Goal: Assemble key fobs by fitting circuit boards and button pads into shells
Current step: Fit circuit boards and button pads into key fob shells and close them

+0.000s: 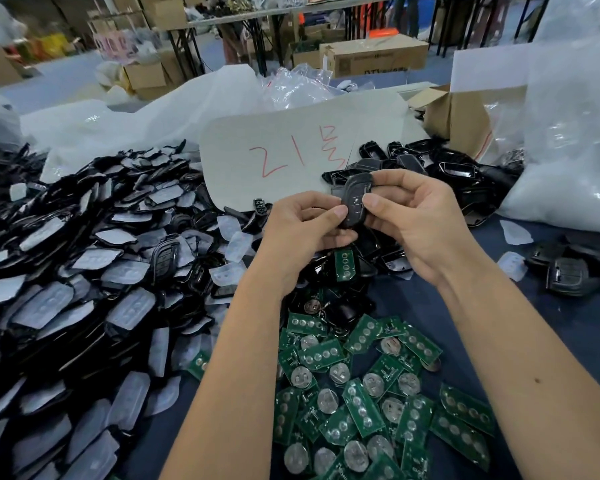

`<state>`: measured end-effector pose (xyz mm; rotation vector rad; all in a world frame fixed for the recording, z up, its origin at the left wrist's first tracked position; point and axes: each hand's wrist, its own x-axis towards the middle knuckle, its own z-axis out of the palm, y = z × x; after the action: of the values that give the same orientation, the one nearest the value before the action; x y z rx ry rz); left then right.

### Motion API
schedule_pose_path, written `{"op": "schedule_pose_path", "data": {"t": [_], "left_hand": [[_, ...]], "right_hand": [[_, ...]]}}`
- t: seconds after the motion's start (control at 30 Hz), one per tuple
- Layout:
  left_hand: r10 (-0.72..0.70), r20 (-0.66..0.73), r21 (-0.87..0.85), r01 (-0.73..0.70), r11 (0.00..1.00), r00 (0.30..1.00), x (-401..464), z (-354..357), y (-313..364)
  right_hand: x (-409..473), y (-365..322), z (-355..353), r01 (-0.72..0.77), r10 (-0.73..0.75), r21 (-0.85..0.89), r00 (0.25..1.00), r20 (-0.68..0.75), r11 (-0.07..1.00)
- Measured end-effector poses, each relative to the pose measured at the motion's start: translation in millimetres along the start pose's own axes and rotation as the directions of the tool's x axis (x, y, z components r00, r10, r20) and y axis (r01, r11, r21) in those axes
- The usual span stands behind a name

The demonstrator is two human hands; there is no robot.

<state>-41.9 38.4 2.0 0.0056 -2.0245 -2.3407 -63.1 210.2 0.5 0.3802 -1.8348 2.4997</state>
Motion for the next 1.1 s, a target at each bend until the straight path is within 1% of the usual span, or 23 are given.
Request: {"op": "schedule_pose_path", "data": {"t": [0.07, 0.13, 0.2, 0.5, 0.7, 0.93, 1.03, 1.1], "left_hand": [[0.013, -0.001, 0.042, -0.013, 0.999, 1.000, 0.0, -0.9, -0.3], [0.059, -0.017, 0.099, -0.057, 0.993, 0.998, 0.3, -1.1, 0.8], [0.088, -0.028, 0.098, -0.085, 0.992, 0.996, 0.2, 0.7, 2.8], [0.025, -0.029, 0.027, -0.024, 0.999, 0.999, 0.5, 1.3, -1.0], [0.028, 0.009, -0.015, -0.027, 1.000, 1.000, 0.5, 2.9, -3.3], [0.007, 0.043, -0.037, -0.005, 0.999, 0.999, 0.6, 5.0, -1.8], [0.005, 0.041, -0.049, -0.003, 0.999, 0.999, 0.9, 6.4, 0.6], [0.033, 0.019, -0.041, -0.033, 0.999, 0.999, 1.3, 7.5, 2.6]], "right_hand": [[-1.0, -0.6, 1.3, 0.011, -0.011, -0.026, 1.000, -0.015, 1.000], [-1.1, -1.9, 1.3, 0.027, -0.029, -0.062, 0.999, -0.027, 0.998], [-1.6, -3.5, 1.5, 0.030, -0.032, -0.067, 0.999, -0.026, 0.997], [-2.3, -1.7, 3.4, -0.079, 0.082, 0.085, 0.996, -0.029, 0.993], [-2.1, 0.3, 4.2, -0.095, 0.104, 0.176, 0.994, -0.046, 0.980], [-0.9, 3.9, 3.6, -0.093, 0.111, 0.223, 0.991, -0.071, 0.970], [-0.3, 5.7, 5.2, -0.091, 0.115, 0.253, 0.990, -0.080, 0.963], [-0.4, 7.1, 8.3, -0.073, 0.103, 0.262, 0.989, -0.103, 0.962]]}}
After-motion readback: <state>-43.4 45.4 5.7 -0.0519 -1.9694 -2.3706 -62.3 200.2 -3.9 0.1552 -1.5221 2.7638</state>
